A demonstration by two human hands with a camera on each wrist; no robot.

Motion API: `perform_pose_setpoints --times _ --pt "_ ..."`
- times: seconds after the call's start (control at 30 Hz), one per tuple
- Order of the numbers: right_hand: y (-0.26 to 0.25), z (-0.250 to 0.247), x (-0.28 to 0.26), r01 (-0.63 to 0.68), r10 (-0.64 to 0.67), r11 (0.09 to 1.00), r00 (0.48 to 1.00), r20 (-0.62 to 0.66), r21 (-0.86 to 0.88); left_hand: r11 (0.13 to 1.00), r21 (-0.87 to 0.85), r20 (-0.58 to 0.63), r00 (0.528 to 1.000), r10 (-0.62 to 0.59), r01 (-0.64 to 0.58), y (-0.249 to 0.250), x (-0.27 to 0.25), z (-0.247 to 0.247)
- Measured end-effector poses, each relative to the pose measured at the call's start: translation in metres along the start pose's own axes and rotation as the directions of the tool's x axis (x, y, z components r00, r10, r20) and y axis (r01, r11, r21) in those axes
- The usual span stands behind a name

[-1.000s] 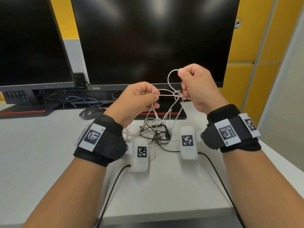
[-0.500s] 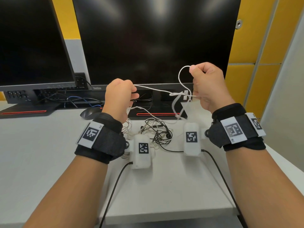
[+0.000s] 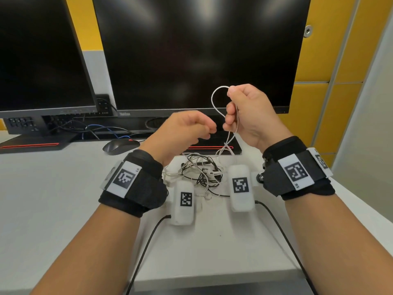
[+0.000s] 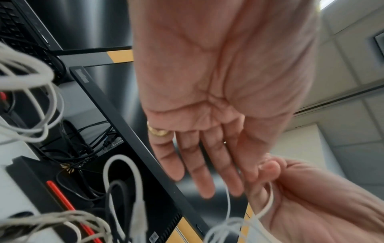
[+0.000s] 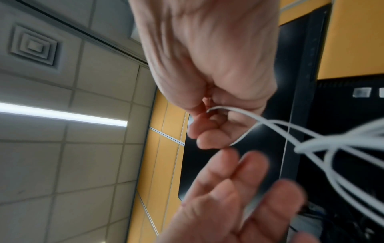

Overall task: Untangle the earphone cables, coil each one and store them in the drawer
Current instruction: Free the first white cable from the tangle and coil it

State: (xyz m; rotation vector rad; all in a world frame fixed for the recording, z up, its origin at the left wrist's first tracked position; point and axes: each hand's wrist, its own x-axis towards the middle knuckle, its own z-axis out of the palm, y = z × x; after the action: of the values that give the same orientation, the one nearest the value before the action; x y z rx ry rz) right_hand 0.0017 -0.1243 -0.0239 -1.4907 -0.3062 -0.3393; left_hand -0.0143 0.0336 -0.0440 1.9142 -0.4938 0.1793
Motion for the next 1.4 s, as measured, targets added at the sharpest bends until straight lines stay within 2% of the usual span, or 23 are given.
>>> perform_pose_setpoints --times 0.07,0.13,0.2,0.37,0.5,0.53,0.6,0.67,0.73,0.77,0.8,0.93,0.97,1.07,1.13,1.2,1.27,1.4 --pt "-0.002 0.002 -0.001 -0.025 0.024 0.995 1.000 0.014 0.099 0.999 0.034 0.156 0.988 0.005 -0.010 -0.002 0.000 0.004" --pt "-0.003 0.003 -0.002 -0.044 0.043 0.976 0.999 0.009 0.214 0.999 0.042 0.310 0.951 -0.021 0.008 -0.004 0.000 0.005" --pt "-0.004 0.003 -0.001 -0.059 0.060 0.950 0.998 0.006 0.306 0.994 0.105 0.398 0.916 -0.057 0.017 -0.004 0.000 0.004" --pt "-0.005 -0.002 0.001 -0.048 0.062 0.964 0.997 -0.046 0.262 0.981 0.192 0.428 0.897 -0.112 0.031 -0.003 -0.003 0.000" --pt "-0.009 -0.011 0.003 -0.020 0.060 0.931 0.993 -0.099 0.365 0.948 0.319 0.454 0.873 -0.178 0.027 -0.003 -0.003 -0.001" --pt "-0.011 -0.014 0.002 -0.010 0.048 0.925 0.995 -0.091 0.380 0.948 0.319 0.435 0.884 -0.170 0.026 -0.003 -0.003 -0.001" --pt "-0.013 -0.017 0.000 -0.004 0.009 0.942 1.000 -0.015 0.336 0.970 0.242 0.325 0.940 -0.101 0.020 -0.004 -0.001 0.001" --pt "-0.012 -0.016 -0.004 -0.010 -0.021 0.976 0.990 0.139 0.219 0.994 0.107 0.116 0.993 -0.008 -0.004 -0.005 0.003 0.003" --pt "-0.009 -0.010 -0.007 -0.007 -0.018 0.996 0.961 0.275 0.088 0.997 0.008 -0.117 0.990 0.077 -0.077 -0.007 0.007 0.001" --pt "-0.007 -0.007 -0.007 0.001 -0.009 1.000 0.950 0.312 0.027 0.992 -0.020 -0.184 0.976 0.118 -0.124 -0.008 0.009 -0.001" --pt "-0.005 -0.005 -0.007 0.009 0.000 1.000 0.944 0.331 -0.026 0.986 -0.036 -0.208 0.966 0.152 -0.163 -0.008 0.010 -0.002" --pt "-0.001 -0.004 -0.005 0.008 0.033 0.994 0.931 0.364 -0.112 0.969 -0.106 -0.123 0.970 0.211 -0.224 -0.003 0.005 -0.002" --pt "-0.002 -0.007 -0.005 -0.006 0.052 0.993 0.924 0.379 -0.122 0.963 -0.133 -0.141 0.966 0.217 -0.235 -0.002 0.005 -0.002" --pt "-0.004 -0.013 -0.006 -0.045 0.108 0.987 0.899 0.425 -0.156 0.962 -0.132 -0.338 0.923 0.182 -0.238 -0.002 0.008 -0.007" --pt "-0.006 -0.014 -0.006 -0.055 0.109 0.989 0.899 0.425 -0.137 0.950 -0.213 -0.493 0.864 0.098 -0.229 -0.004 0.012 -0.013" --pt "-0.007 -0.015 -0.006 -0.056 0.079 0.996 0.909 0.409 -0.069 0.924 -0.318 -0.589 0.808 -0.018 -0.211 -0.006 0.015 -0.019" --pt "-0.008 -0.017 -0.005 -0.057 0.043 0.998 0.922 0.386 0.025 0.921 -0.349 -0.622 0.777 -0.091 -0.172 -0.010 0.019 -0.021" --pt "-0.010 -0.022 -0.002 -0.082 -0.035 0.941 0.942 0.334 0.330 0.947 -0.303 -0.642 0.758 -0.116 -0.111 -0.018 0.025 -0.020"
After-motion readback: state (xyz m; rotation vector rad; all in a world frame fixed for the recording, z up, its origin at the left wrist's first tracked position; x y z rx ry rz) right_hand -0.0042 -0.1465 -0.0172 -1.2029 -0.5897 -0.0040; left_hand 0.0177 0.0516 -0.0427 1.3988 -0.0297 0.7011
